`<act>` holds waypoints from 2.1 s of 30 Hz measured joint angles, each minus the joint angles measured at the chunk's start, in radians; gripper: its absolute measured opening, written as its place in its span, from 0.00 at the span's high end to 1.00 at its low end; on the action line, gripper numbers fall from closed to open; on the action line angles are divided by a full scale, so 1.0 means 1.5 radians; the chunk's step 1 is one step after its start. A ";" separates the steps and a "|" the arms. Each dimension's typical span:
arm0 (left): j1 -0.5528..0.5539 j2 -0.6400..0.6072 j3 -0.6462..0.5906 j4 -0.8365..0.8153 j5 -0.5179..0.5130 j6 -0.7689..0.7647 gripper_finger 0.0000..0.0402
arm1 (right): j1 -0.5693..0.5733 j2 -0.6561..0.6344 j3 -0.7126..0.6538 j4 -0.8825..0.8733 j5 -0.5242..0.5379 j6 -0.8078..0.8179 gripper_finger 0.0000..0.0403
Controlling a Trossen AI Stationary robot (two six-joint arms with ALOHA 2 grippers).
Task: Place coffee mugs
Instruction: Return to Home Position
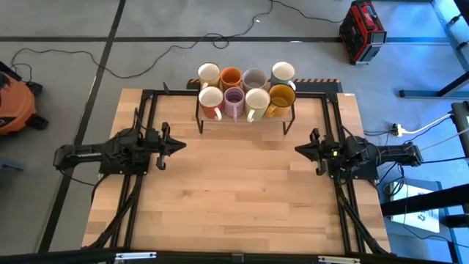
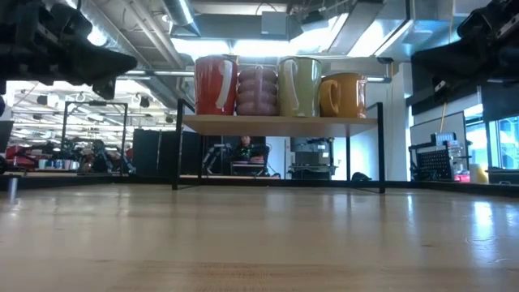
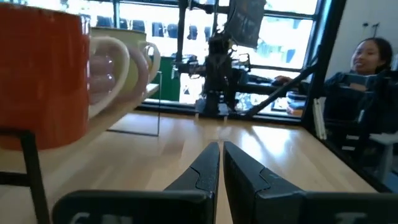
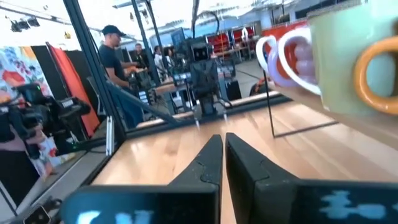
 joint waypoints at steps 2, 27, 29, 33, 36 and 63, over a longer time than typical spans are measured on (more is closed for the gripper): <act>0.000 -0.018 0.000 -0.004 0.010 0.001 0.96 | 0.000 0.001 -0.003 -0.005 0.000 0.001 0.98; 0.000 -0.018 0.000 -0.055 -0.012 -0.003 0.96 | 0.000 0.002 -0.003 -0.044 -0.006 0.001 0.98; 0.000 -0.018 0.000 -0.055 -0.012 -0.003 0.96 | 0.000 0.002 -0.003 -0.044 -0.006 0.001 0.98; 0.000 -0.018 -0.001 -0.055 -0.012 -0.004 0.96 | 0.000 0.002 -0.003 -0.044 -0.006 0.001 0.98; 0.000 -0.018 -0.001 -0.055 -0.012 -0.004 0.96 | 0.000 0.002 -0.003 -0.044 -0.006 0.001 0.98; 0.000 -0.018 -0.001 -0.054 -0.013 -0.003 0.96 | 0.000 0.002 -0.003 -0.045 -0.006 0.001 0.98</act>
